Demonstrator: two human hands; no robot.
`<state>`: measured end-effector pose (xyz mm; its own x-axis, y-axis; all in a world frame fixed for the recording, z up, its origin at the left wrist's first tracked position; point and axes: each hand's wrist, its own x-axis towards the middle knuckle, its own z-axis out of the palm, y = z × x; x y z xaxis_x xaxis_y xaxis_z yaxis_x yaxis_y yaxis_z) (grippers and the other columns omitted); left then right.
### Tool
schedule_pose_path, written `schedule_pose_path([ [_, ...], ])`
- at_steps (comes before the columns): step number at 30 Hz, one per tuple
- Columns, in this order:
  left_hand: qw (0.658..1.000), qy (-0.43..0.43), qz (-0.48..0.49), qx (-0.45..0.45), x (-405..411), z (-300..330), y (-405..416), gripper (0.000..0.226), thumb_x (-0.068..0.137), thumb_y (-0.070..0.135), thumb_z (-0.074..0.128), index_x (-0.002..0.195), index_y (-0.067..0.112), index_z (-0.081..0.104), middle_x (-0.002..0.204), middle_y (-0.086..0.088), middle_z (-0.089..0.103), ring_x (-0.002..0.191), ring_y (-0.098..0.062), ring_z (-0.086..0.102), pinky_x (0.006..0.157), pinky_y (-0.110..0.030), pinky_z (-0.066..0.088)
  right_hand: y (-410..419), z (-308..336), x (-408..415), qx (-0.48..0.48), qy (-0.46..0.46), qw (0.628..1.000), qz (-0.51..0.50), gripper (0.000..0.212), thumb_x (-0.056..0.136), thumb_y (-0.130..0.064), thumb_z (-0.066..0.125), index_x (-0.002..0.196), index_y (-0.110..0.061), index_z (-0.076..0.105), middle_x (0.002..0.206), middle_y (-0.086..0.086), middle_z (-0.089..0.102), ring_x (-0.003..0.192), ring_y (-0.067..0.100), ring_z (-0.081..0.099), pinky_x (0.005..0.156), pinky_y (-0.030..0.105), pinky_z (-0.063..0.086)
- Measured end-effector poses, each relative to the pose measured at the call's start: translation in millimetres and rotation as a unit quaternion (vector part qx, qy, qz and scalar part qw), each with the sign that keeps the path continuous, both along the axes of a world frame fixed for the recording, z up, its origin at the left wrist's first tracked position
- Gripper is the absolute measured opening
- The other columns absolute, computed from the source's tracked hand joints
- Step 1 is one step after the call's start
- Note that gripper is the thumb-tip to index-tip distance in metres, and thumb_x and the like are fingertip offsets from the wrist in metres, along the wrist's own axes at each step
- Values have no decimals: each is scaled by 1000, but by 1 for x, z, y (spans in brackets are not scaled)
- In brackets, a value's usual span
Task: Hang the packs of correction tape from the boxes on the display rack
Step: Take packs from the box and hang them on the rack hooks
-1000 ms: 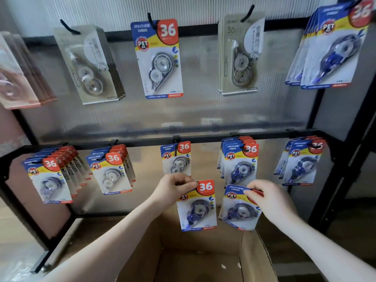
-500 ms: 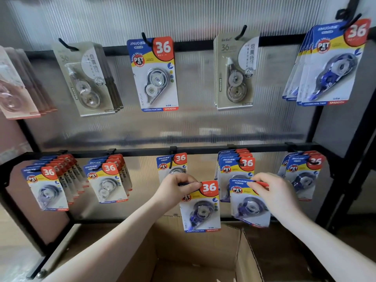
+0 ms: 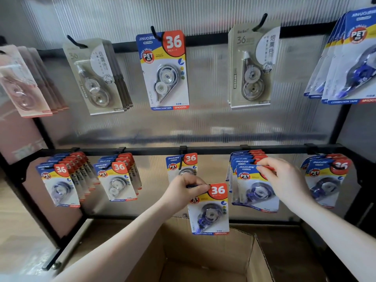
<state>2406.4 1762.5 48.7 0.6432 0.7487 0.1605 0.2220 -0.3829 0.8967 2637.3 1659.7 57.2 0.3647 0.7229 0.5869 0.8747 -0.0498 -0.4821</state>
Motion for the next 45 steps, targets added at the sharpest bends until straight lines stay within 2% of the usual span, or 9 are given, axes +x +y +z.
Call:
schedule_pose_path([
  [3, 1000, 3, -2, -3, 2, -6, 0, 6, 85, 24, 64, 79, 23, 66, 86, 8, 69, 86, -10, 67, 76, -23, 54, 6, -1, 3, -13, -6, 1000, -5, 14, 88, -14, 61, 97, -6, 68, 96, 7, 68, 86, 24, 60, 63, 29, 43],
  [10, 1000, 3, -4, -14, 8, -11, -2, 8, 85, 23, 64, 77, 24, 66, 81, 13, 68, 78, -1, 66, 72, -17, 54, 13, -1, 6, -33, -23, 999, -10, 16, 88, -16, 60, 98, -6, 68, 97, 9, 68, 87, 22, 59, 57, 21, 35],
  [15, 1000, 5, -9, -14, 11, -15, -1, 6, 85, 23, 64, 79, 22, 66, 84, 11, 69, 82, -6, 67, 75, -21, 55, 10, 2, 7, -46, -25, 999, -4, 18, 90, -15, 59, 101, -5, 69, 100, 10, 69, 90, 26, 60, 64, 29, 41],
  [21, 1000, 10, -7, -27, 14, -24, 0, 8, 84, 25, 65, 82, 18, 68, 88, 7, 71, 84, -9, 68, 77, -25, 56, 10, 7, 10, -76, -5, 997, 20, 24, 93, -16, 53, 110, -6, 66, 108, 8, 67, 99, 23, 60, 73, 27, 43],
  [25, 999, 7, -10, -33, 17, -24, -3, 8, 85, 26, 63, 80, 21, 67, 87, 8, 70, 83, -7, 67, 73, -20, 54, 10, 9, 17, -103, 17, 994, 44, 26, 94, -15, 51, 115, -8, 65, 112, 7, 66, 104, 22, 58, 80, 30, 46],
  [29, 999, -4, -16, -36, 21, -22, -5, 8, 85, 23, 63, 79, 20, 67, 83, 10, 70, 81, -5, 67, 69, -16, 53, 9, 10, 23, -119, -3, 992, 40, 25, 95, -15, 50, 114, -10, 66, 114, 6, 66, 104, 22, 58, 84, 32, 46],
  [35, 998, -19, -20, -49, 30, -20, -7, 9, 85, 21, 64, 77, 18, 67, 77, 11, 71, 79, -6, 68, 68, -16, 53, 19, 5, 20, -109, -40, 993, -7, 27, 95, -17, 50, 117, -15, 65, 119, 1, 64, 108, 21, 57, 76, 25, 40],
  [43, 998, -23, -28, -50, 43, -18, -12, 10, 85, 19, 65, 77, 12, 69, 77, 7, 71, 76, -6, 67, 67, -16, 53, 33, -5, 21, -82, -59, 995, -19, 28, 96, -18, 47, 119, -12, 63, 115, 5, 64, 102, 23, 57, 72, 27, 41],
  [45, 998, -22, -29, -50, 47, -18, -14, 10, 84, 19, 65, 77, 12, 69, 79, 6, 71, 77, -8, 67, 69, -18, 53, 32, -7, 21, -83, -62, 994, -20, 30, 96, -19, 47, 122, -13, 61, 118, 6, 62, 106, 23, 56, 77, 30, 44],
])
